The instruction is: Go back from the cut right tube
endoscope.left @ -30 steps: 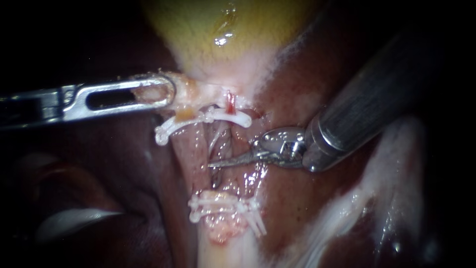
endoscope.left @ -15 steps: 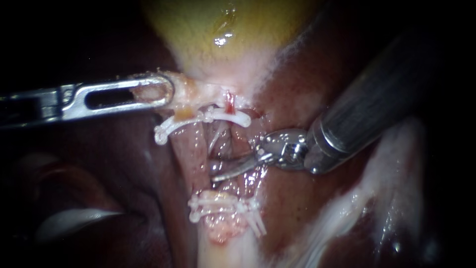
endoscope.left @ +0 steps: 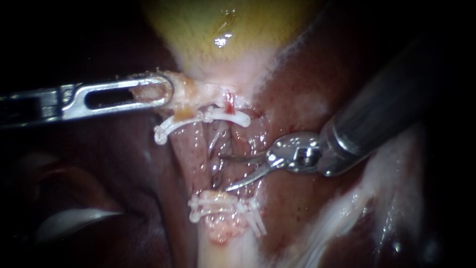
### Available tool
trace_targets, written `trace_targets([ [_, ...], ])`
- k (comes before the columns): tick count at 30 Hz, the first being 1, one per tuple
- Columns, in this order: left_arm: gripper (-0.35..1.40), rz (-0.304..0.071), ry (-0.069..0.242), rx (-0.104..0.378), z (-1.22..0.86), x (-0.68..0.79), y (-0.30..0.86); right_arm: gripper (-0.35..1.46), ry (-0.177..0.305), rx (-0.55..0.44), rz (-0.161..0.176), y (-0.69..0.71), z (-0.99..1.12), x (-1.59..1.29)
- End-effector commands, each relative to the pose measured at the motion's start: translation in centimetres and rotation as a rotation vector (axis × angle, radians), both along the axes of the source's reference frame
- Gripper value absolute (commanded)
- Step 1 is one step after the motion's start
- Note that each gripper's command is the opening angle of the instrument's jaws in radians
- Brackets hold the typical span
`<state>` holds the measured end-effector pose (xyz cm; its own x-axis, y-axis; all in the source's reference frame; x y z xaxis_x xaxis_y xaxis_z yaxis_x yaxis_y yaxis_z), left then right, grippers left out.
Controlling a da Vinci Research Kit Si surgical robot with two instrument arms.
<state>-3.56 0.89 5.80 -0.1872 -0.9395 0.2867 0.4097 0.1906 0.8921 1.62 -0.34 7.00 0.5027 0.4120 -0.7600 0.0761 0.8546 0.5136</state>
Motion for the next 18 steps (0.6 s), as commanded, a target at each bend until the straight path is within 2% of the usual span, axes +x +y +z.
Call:
trace_targets([
  [1,-0.35,0.001,-0.001,0.000,0.00,0.00,0.00,1.43,-0.005,-0.037,0.007,0.04,-0.08,-0.08],
  [6,-0.35,-0.001,0.000,0.000,0.00,0.01,0.00,1.43,-0.050,-0.167,0.032,0.15,-0.37,-0.42],
  [11,-0.35,-0.001,0.000,-0.001,0.02,0.01,0.01,1.43,-0.100,-0.237,0.050,0.25,-0.59,-0.74],
  [18,-0.35,-0.003,0.002,-0.002,0.06,0.01,0.01,1.43,-0.120,-0.239,0.055,0.24,-0.62,-0.95],
])
